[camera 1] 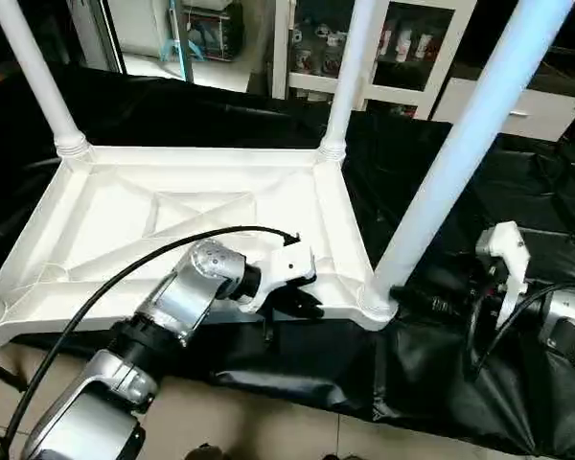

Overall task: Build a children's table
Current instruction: Insert table leg to table base

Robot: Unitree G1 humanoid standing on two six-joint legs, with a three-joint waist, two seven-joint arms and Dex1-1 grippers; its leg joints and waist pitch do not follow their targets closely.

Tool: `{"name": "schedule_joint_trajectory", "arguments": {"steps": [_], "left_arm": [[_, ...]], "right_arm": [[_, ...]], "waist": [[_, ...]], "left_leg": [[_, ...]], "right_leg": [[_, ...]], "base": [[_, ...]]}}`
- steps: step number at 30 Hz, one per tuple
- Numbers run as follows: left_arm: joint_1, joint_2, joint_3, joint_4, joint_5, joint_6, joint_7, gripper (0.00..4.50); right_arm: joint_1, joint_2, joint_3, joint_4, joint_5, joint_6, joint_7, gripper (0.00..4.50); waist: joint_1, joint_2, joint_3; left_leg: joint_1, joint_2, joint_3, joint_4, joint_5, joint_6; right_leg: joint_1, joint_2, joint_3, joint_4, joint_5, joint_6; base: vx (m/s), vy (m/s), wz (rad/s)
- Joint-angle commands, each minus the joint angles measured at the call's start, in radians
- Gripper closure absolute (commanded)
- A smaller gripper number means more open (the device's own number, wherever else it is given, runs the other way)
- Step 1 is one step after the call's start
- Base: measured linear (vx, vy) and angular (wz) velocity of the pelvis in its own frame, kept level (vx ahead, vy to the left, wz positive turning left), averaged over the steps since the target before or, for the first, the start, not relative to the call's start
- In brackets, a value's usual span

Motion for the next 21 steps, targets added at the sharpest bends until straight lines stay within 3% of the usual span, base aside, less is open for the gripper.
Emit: {"name": "schedule_joint_trajectory", "arguments": {"steps": [1,6,7,9,11,21], "left_arm": [[-0.005,-0.016,-0.019,-0.043,-0.035,-0.010,-0.034,4.50],[-0.004,-0.008,-0.021,-0.053,-0.029,-0.003,-0.048,4.50],[-0.004,-0.007,-0.022,-0.056,-0.030,-0.002,-0.049,4.50],[-0.004,-0.005,-0.025,-0.057,-0.029,-0.001,-0.051,4.50],[-0.002,-0.001,-0.027,-0.064,-0.028,0.002,-0.053,4.50],[0.000,0.011,-0.029,-0.068,-0.024,0.007,-0.058,4.50]], "right_arm": [[-0.017,-0.017,0.013,-0.006,-0.010,-0.008,0.026,0.03],[-0.050,-0.013,0.046,0.027,-0.039,-0.031,0.069,0.03],[-0.056,-0.011,0.050,0.034,-0.044,-0.036,0.072,0.30],[-0.067,-0.005,0.058,0.045,-0.049,-0.039,0.080,0.30],[-0.091,0.000,0.081,0.072,-0.060,-0.050,0.097,0.55],[-0.131,-0.011,0.132,0.132,-0.085,-0.061,0.185,1.26]], "waist": [[-0.004,-0.011,-0.075],[-0.007,-0.009,-0.077],[-0.006,-0.008,-0.077],[-0.005,-0.008,-0.078],[-0.007,-0.009,-0.078],[-0.005,-0.012,-0.080]], "left_leg": [[0.007,0.037,-0.003,-0.064,-0.155,0.093],[-0.001,0.036,-0.007,-0.064,-0.151,0.083],[0.001,0.036,-0.007,-0.064,-0.150,0.081],[0.006,0.037,-0.006,-0.063,-0.151,0.081],[0.001,0.037,-0.007,-0.064,-0.144,0.085],[0.000,0.039,-0.007,-0.060,-0.123,0.097]], "right_leg": [[0.067,-0.057,0.050,-0.075,-0.312,-0.169],[0.073,-0.058,0.048,-0.071,-0.308,-0.163],[0.072,-0.058,0.049,-0.072,-0.308,-0.163],[0.069,-0.057,0.050,-0.070,-0.296,-0.172],[0.073,-0.058,0.050,-0.068,-0.282,-0.181],[0.073,-0.059,0.049,-0.061,-0.259,-0.194]], "base": [[0.000,0.000,0.00],[0.000,0.000,0.00],[0.000,0.000,0.00],[0.000,0.000,0.00],[0.000,0.000,0.00],[0.000,0.000,0.00]]}}
